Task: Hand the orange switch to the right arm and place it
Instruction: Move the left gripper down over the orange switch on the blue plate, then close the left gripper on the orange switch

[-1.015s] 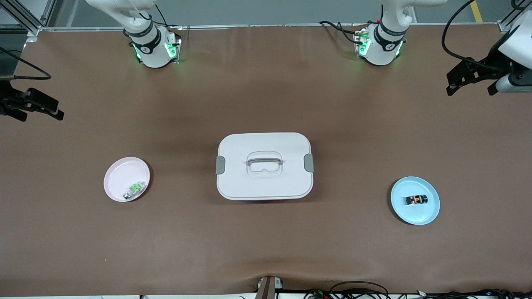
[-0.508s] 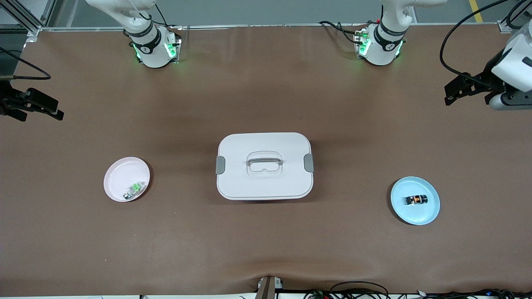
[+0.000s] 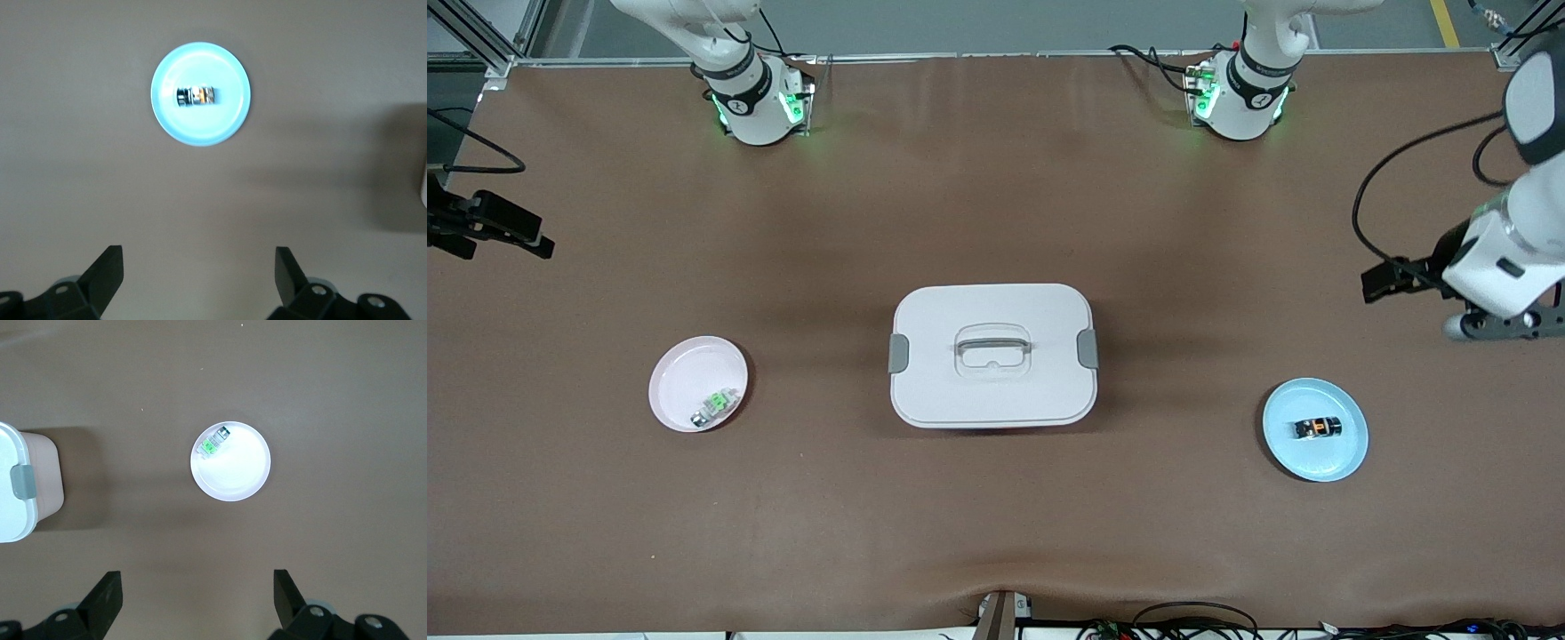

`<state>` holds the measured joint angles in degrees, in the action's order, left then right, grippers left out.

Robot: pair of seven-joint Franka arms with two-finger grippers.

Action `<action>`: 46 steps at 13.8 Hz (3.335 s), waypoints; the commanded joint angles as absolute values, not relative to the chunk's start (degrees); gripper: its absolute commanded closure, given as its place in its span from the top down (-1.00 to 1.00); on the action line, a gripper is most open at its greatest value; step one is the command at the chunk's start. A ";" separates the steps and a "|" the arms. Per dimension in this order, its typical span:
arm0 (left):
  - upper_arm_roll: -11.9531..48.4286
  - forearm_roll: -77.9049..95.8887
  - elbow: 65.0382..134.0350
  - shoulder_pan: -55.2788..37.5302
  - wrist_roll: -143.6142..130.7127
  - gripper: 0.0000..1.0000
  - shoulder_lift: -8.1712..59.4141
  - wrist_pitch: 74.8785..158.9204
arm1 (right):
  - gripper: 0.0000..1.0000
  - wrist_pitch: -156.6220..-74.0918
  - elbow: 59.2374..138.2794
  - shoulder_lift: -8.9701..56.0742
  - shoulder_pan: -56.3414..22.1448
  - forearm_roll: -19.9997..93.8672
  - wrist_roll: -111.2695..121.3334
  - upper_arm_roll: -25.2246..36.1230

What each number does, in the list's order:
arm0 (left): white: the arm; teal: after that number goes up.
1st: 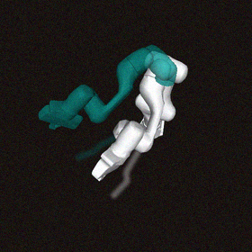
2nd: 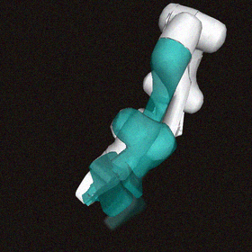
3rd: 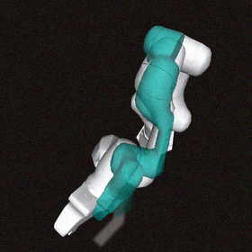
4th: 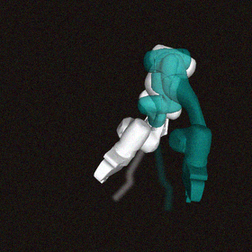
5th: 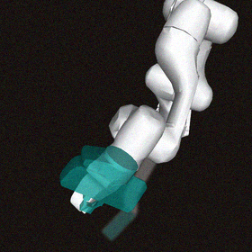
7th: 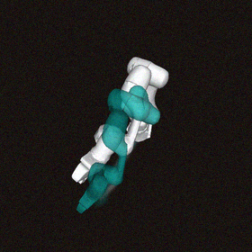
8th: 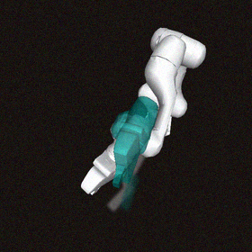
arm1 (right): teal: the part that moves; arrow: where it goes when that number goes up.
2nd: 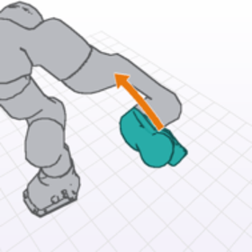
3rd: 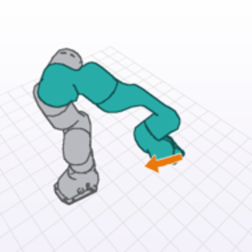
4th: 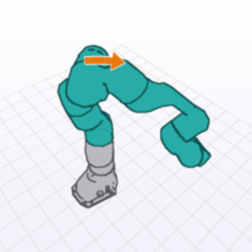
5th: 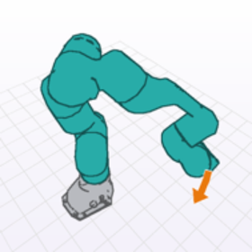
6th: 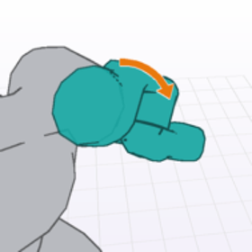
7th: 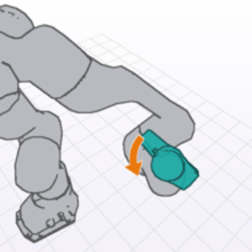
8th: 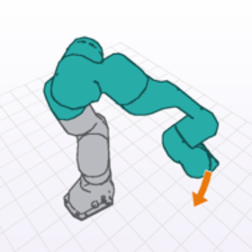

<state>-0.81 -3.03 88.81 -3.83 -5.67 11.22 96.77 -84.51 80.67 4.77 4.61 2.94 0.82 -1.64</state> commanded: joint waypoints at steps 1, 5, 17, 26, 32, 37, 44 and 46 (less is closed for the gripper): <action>-0.79 -4.13 88.59 -3.08 -5.36 1.00 14.93 102.11 | 1.00 -84.02 80.60 4.57 5.71 3.52 1.67 -2.29; -0.79 -4.13 89.38 -1.06 -3.96 1.00 22.04 112.56 | 1.00 -84.02 80.60 4.57 5.63 3.52 1.58 -2.29; -0.70 -1.68 89.21 1.23 -0.97 1.00 39.02 133.23 | 1.00 -85.86 80.86 4.40 4.92 2.73 1.58 -2.64; -0.79 0.18 90.26 1.41 -0.18 1.00 42.36 136.05 | 1.00 -87.54 81.83 4.31 3.96 0.44 1.93 -2.72; -0.88 0.00 90.88 2.11 0.26 1.00 42.80 136.32 | 1.00 -87.54 81.91 4.31 4.04 0.53 1.76 -2.72; -0.88 0.00 91.14 2.02 0.26 1.00 43.42 136.76 | 1.00 -87.54 81.91 4.31 4.04 0.62 1.67 -2.72; -0.88 0.00 92.72 2.20 0.26 0.71 43.24 136.76 | 1.00 -87.54 81.91 4.31 4.04 0.62 1.67 -2.72; -0.88 0.00 92.72 2.20 0.35 0.31 43.16 136.76 | 1.00 -87.54 81.91 4.31 4.04 0.62 1.67 -2.72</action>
<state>-0.87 -0.07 91.93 1.98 -0.68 43.72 135.80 -87.12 81.40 4.86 4.08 1.12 1.53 -2.61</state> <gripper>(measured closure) 0.154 0.000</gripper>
